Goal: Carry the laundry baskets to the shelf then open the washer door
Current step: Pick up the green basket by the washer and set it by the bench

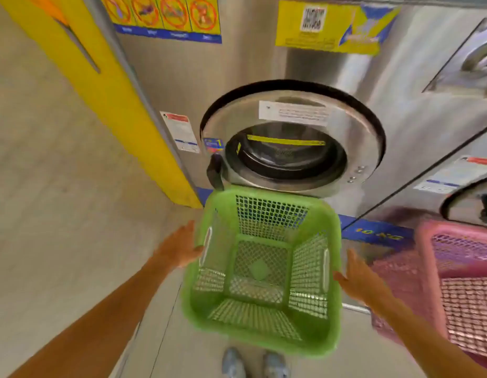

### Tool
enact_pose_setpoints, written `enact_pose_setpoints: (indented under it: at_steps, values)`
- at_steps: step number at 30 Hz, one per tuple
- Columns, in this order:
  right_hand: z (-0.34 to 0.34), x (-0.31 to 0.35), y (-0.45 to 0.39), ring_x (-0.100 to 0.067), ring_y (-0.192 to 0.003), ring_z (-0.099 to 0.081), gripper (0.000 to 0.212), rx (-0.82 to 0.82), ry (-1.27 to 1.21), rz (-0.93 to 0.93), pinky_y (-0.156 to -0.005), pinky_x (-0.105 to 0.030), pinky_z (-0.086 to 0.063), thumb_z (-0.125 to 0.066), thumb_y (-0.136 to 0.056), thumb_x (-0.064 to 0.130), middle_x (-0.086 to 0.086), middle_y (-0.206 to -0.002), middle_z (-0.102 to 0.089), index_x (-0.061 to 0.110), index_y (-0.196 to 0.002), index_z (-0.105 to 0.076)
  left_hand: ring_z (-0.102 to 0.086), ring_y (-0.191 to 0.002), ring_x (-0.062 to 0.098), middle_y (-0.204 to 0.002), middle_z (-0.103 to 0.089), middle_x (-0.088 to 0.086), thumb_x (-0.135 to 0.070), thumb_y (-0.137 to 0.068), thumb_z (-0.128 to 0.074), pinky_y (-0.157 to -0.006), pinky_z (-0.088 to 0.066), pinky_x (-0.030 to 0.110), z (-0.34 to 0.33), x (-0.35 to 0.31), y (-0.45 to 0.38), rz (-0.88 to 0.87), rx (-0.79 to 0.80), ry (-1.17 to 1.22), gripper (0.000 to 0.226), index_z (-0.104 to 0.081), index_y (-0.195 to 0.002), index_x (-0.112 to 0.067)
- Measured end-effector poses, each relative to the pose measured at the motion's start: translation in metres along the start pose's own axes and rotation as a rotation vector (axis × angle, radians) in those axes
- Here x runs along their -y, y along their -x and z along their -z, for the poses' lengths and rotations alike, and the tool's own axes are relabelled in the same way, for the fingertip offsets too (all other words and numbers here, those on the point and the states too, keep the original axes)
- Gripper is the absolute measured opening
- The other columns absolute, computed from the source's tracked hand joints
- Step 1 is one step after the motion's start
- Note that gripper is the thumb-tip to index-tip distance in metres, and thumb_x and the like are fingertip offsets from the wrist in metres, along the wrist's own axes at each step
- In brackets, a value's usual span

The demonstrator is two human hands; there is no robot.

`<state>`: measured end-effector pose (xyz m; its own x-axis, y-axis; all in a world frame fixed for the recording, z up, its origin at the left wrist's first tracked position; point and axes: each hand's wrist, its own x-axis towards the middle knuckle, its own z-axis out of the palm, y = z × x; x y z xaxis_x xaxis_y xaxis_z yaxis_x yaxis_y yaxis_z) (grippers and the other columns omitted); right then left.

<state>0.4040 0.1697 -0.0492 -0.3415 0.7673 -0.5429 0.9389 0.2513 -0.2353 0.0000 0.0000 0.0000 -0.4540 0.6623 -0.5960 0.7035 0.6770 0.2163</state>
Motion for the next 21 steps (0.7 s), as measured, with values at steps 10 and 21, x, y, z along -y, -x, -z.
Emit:
enact_pose_setpoints:
  at_steps: [10,21]
  values:
    - [-0.028,0.019,-0.002,-0.055,-0.094,-0.064,0.069,-0.165,-0.218,-0.075,-0.075,-0.051,-0.052,-0.065,-0.087,0.018,-0.037,-0.11,-0.064,0.011,-0.142,-0.023,-0.064,-0.094,0.041,-0.121,-0.055,0.022,-0.018,-0.094,-0.058,-0.078,-0.054,0.051,-0.076,0.02,-0.015,0.009,-0.236,0.238,0.083,-0.004,-0.157,-0.023]
    - [-0.064,0.139,0.054,-0.046,-0.073,-0.07,0.054,-0.032,-0.079,0.238,-0.06,-0.042,-0.054,-0.066,-0.087,0.023,-0.028,-0.095,-0.07,0.013,-0.13,-0.034,-0.061,-0.093,0.024,-0.127,-0.058,0.019,-0.027,-0.092,-0.053,-0.078,-0.053,0.04,-0.15,0.16,0.169,0.302,-0.312,0.453,0.088,0.006,-0.157,-0.029]
